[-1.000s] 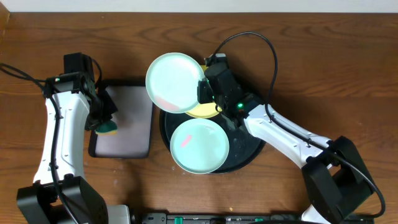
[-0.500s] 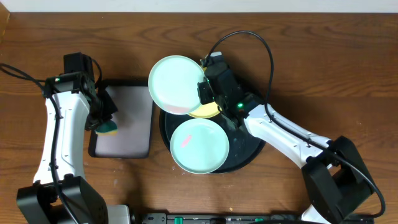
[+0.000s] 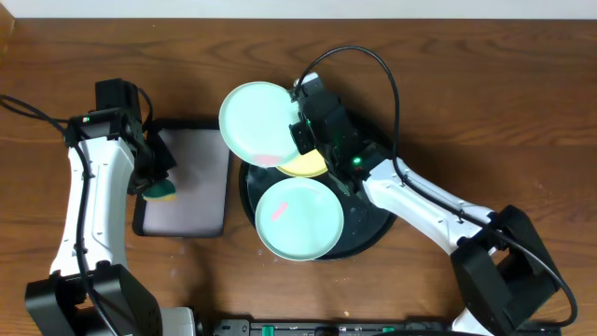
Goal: Clean dirty plates on tray and stack at the side
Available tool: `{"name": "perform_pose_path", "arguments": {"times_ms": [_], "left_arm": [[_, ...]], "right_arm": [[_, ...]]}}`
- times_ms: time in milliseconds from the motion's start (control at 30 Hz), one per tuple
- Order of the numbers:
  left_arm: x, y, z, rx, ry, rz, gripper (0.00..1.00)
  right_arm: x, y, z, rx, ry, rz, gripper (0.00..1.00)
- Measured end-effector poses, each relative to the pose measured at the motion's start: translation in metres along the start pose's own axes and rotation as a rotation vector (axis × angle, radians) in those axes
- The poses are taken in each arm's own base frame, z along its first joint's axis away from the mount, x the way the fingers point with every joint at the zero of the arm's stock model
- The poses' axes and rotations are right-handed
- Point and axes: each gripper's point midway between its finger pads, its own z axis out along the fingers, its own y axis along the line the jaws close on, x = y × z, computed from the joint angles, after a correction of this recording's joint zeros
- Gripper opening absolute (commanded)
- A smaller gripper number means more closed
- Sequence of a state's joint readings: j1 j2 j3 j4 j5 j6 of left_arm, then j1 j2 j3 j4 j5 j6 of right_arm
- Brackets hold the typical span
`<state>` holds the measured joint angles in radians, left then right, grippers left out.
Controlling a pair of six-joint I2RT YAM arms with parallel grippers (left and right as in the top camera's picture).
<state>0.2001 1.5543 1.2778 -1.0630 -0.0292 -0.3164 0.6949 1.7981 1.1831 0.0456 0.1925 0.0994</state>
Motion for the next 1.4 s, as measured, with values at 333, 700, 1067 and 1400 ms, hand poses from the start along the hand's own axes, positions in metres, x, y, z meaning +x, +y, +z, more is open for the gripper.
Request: {"name": "perform_pose_path", "arguments": {"times_ms": [333,700,1067,1400], "left_arm": [[-0.001,-0.001,0.000,0.002,-0.006,-0.001,0.08],[-0.002,-0.001,0.000,0.003,-0.008,-0.001,0.07],[-0.002,-0.001,0.000,0.003,-0.008,-0.001,0.07],[-0.002,-0.001,0.000,0.003,-0.008,-0.001,0.07]], "right_arm": [[-0.007,0.007,-0.001,-0.004,-0.030,-0.076,0.01],[-0.025,0.010,-0.016,-0.002,-0.080,-0.165,0.01],[-0.073,0.017,-0.063,0.014,-0.211,-0.312,0.01],[-0.071,0.034,-0.069,0.060,-0.211,-0.496,0.01]]}}
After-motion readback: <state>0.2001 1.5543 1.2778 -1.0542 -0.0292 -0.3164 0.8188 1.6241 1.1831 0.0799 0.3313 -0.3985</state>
